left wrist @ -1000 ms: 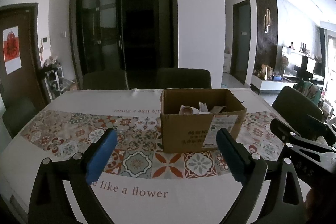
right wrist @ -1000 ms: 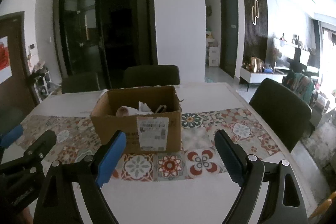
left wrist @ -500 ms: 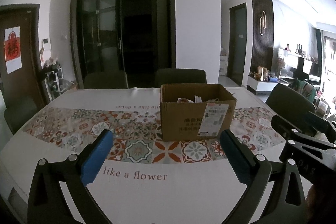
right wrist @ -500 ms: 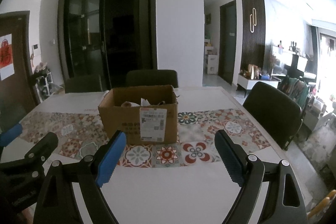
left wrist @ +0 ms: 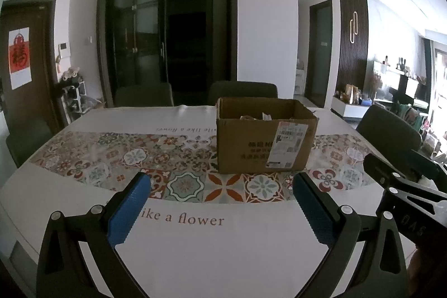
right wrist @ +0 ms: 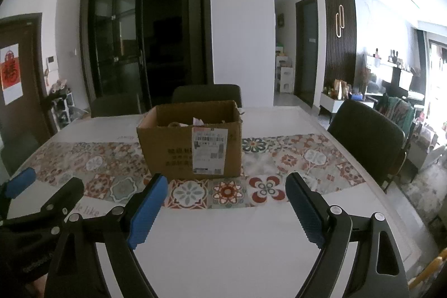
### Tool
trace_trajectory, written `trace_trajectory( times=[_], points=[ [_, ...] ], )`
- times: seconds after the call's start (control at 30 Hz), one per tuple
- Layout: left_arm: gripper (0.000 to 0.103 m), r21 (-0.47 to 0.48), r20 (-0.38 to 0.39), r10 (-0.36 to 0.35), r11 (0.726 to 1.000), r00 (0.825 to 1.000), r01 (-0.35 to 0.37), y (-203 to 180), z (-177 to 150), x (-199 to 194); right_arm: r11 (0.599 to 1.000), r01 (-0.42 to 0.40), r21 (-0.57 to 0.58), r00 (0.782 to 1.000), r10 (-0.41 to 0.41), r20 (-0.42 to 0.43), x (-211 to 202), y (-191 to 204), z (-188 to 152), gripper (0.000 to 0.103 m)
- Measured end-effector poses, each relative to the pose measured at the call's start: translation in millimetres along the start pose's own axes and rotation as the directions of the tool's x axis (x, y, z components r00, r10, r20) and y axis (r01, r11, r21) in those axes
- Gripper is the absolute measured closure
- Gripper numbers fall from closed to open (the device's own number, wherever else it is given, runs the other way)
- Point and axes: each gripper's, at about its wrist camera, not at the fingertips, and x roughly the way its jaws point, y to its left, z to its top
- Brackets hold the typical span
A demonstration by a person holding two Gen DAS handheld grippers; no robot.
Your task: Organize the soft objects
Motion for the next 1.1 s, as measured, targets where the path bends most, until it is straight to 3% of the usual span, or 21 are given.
trace_trajectory(
  times=[1.1],
  points=[
    [0.0,0.015,-0.005,0.004,1.0,1.0,-0.003,-3,-12,4,1.0,-0.022,0.022,0.998,0.023,-0.052,12,-9,-16,0.016]
  ],
)
